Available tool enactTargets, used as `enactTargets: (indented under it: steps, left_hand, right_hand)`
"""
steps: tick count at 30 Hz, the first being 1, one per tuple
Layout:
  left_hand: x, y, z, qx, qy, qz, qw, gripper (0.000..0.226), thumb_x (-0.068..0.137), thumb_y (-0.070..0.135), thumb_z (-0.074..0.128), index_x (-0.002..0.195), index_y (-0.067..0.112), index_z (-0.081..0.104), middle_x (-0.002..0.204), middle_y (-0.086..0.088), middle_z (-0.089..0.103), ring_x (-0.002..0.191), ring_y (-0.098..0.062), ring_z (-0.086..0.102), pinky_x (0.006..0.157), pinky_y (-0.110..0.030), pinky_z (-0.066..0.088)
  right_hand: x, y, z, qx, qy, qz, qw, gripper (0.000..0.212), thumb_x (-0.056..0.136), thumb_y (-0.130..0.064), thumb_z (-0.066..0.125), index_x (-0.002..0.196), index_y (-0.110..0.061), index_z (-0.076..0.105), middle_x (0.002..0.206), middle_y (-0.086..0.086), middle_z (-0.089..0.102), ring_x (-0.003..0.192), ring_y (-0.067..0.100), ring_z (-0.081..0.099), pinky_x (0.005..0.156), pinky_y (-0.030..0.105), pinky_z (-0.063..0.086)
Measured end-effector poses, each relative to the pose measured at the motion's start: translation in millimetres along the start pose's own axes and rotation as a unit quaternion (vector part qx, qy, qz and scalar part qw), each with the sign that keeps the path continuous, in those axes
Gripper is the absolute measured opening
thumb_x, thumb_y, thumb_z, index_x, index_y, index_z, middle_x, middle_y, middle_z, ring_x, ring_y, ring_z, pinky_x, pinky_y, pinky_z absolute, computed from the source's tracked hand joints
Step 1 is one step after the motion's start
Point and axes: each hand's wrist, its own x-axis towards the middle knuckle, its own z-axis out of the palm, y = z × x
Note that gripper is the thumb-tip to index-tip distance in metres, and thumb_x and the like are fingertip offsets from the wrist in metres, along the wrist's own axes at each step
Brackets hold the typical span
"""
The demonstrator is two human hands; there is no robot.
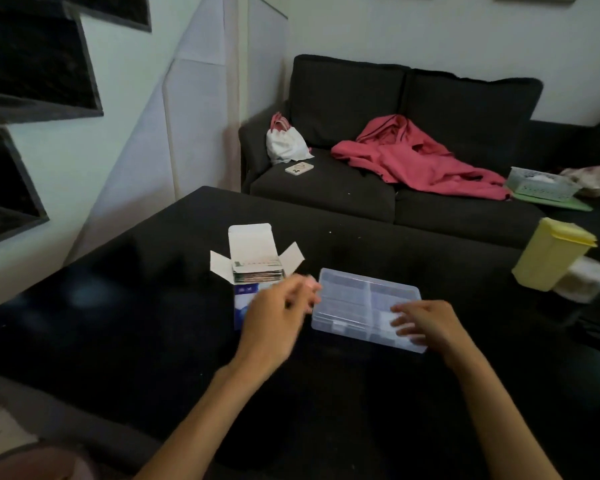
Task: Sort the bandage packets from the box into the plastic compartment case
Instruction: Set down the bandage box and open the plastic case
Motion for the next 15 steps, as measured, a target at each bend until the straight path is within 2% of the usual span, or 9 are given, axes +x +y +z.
enactTargets:
  steps: [1, 3, 5, 6, 8, 10, 12, 15]
  left_hand:
    - [1, -3, 12, 0.087, -0.077, 0.035, 0.993, 0.025, 0.099, 0.029, 0.043, 0.118, 0.03, 0.058, 0.121, 0.009, 0.061, 0.106, 0.006, 0.055, 0.086, -0.014, 0.047]
    - [5, -12, 32, 0.193, -0.158, 0.078, 0.965, 0.045, 0.1, 0.023, 0.042, 0.143, 0.031, 0.033, 0.15, 0.008, 0.035, 0.137, -0.003, 0.03, 0.109, -0.025, 0.028]
    - [11, -23, 49, 0.274, -0.188, 0.107, 0.937, 0.058, 0.1, 0.021, 0.043, 0.149, 0.032, 0.013, 0.158, 0.007, 0.011, 0.144, -0.008, 0.006, 0.115, -0.029, 0.01]
    - [14, -30, 53, 0.321, -0.197, 0.121, 0.918, 0.061, 0.099, 0.023, 0.043, 0.149, 0.032, 0.009, 0.159, 0.007, 0.006, 0.145, -0.01, 0.001, 0.116, -0.031, 0.006]
    - [16, -38, 58, 0.392, -0.205, 0.134, 0.887, 0.061, 0.098, 0.027, 0.046, 0.149, 0.03, 0.013, 0.159, 0.004, 0.009, 0.146, -0.013, 0.005, 0.117, -0.035, 0.006]
    - [15, -37, 57, 0.414, -0.185, 0.148, 0.879, 0.055, 0.096, 0.025, 0.049, 0.146, 0.028, 0.026, 0.155, 0.002, 0.023, 0.143, -0.014, 0.019, 0.117, -0.034, 0.012]
    - [13, -28, 58, 0.423, -0.168, 0.16, 0.876, 0.048, 0.095, 0.024, 0.052, 0.141, 0.025, 0.038, 0.148, 0.001, 0.036, 0.137, -0.015, 0.031, 0.114, -0.034, 0.022]
    - [9, -19, 59, 0.459, -0.186, 0.157, 0.855, 0.043, 0.095, 0.027, 0.052, 0.136, 0.02, 0.044, 0.141, -0.003, 0.045, 0.129, -0.018, 0.043, 0.108, -0.036, 0.035]
  right_hand:
    - [0, 6, -8, -0.063, -0.023, 0.034, 0.997, 0.019, 0.093, -0.023, 0.055, 0.095, -0.008, 0.066, 0.081, 0.008, 0.068, 0.067, 0.015, 0.064, 0.055, 0.023, 0.045]
    - [-2, 17, -14, -0.129, -0.093, 0.115, 0.981, 0.031, 0.097, -0.031, 0.048, 0.092, -0.006, 0.066, 0.078, 0.01, 0.071, 0.06, 0.014, 0.064, 0.05, 0.021, 0.045]
    - [-1, 29, -15, -0.115, -0.144, 0.168, 0.968, 0.044, 0.098, -0.04, 0.04, 0.098, -0.003, 0.064, 0.079, 0.011, 0.073, 0.058, 0.014, 0.065, 0.048, 0.021, 0.046]
    - [0, 34, -12, -0.072, -0.153, 0.181, 0.969, 0.047, 0.097, -0.043, 0.04, 0.101, -0.002, 0.061, 0.082, 0.013, 0.073, 0.06, 0.015, 0.066, 0.048, 0.022, 0.047]
    - [4, 42, -7, 0.072, -0.132, 0.196, 0.969, 0.04, 0.095, -0.043, 0.044, 0.105, -0.006, 0.056, 0.088, 0.015, 0.071, 0.068, 0.019, 0.066, 0.053, 0.026, 0.047]
    - [7, 45, -1, 0.158, -0.092, 0.191, 0.965, 0.037, 0.095, -0.04, 0.046, 0.108, -0.007, 0.056, 0.09, 0.015, 0.07, 0.074, 0.02, 0.064, 0.056, 0.027, 0.044]
    - [9, 47, 1, 0.134, -0.076, 0.168, 0.974, 0.037, 0.096, -0.038, 0.045, 0.108, -0.006, 0.058, 0.086, 0.012, 0.069, 0.074, 0.019, 0.064, 0.056, 0.026, 0.044]
    - [7, 47, 6, 0.124, -0.061, 0.143, 0.98, 0.036, 0.097, -0.036, 0.045, 0.106, -0.004, 0.058, 0.085, 0.01, 0.068, 0.074, 0.018, 0.063, 0.06, 0.027, 0.044]
